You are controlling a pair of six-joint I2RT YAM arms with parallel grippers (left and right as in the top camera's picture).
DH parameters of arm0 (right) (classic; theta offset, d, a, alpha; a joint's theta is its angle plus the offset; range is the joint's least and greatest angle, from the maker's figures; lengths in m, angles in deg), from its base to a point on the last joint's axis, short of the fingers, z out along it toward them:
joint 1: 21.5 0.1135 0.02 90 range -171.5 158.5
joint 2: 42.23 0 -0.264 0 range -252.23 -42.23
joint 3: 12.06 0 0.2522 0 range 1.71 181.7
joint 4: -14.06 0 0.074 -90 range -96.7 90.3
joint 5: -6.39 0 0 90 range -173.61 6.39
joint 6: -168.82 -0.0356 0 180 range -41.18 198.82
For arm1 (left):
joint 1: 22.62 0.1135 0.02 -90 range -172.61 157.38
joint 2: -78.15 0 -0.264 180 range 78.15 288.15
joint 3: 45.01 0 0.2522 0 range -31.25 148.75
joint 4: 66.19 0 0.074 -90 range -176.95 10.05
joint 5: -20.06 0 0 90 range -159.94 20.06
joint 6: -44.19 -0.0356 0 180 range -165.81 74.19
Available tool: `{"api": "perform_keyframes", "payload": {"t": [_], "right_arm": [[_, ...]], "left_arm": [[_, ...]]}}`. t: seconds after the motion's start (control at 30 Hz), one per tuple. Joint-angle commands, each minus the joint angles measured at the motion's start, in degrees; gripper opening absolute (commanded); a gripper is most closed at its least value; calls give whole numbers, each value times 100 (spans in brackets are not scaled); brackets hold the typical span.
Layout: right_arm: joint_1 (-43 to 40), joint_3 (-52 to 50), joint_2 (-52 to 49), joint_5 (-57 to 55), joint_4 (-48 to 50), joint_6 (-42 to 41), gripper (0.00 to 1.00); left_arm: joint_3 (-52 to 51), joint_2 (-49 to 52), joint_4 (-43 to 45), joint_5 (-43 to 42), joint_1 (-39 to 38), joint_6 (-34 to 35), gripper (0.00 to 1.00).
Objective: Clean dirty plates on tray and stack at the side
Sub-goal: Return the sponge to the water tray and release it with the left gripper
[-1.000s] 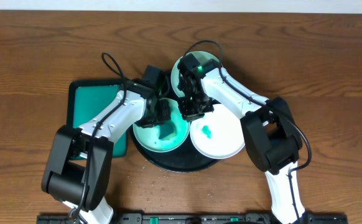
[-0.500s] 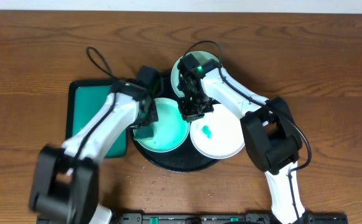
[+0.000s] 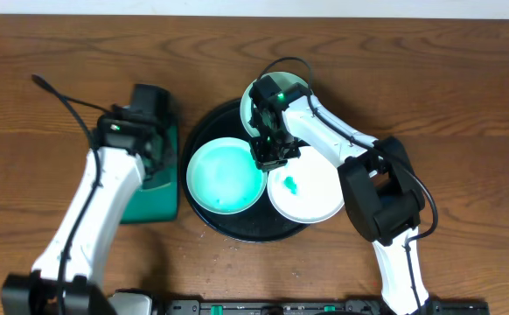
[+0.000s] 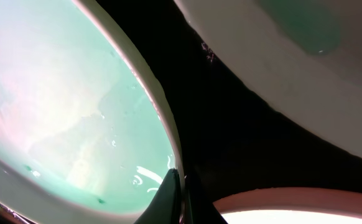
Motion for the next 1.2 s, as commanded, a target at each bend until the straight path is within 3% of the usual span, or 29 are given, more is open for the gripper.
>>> {"api": "perform_keyframes", "payload": {"t": [0.0, 0.27, 0.33, 0.4, 0.5, 0.8, 0.9, 1.17], "right_arm": [[7, -35, -92, -83, 0, 9, 2], [7, -35, -92, -83, 39, 7, 1], [7, -35, -92, -81, 39, 7, 1], [7, -35, -92, -81, 39, 7, 1], [7, -35, -92, -81, 42, 7, 1], [7, -35, -92, -81, 52, 9, 1], [7, -35, -92, -79, 92, 9, 1], [7, -33, -44, 31, 153, 7, 1]], "left_arm": [[46, 514, -11, 15, 527, -190, 7], [46, 1447, 278, -538, 964, -428, 9], [46, 1561, 315, -566, 964, -428, 23], [46, 1580, 345, -643, 964, -428, 47], [46, 1541, 404, -839, 964, -616, 60], [46, 509, 404, -970, 787, -678, 69], [46, -192, 278, -968, 621, -708, 79], [46, -1897, -518, -992, 101, -702, 80]]}}
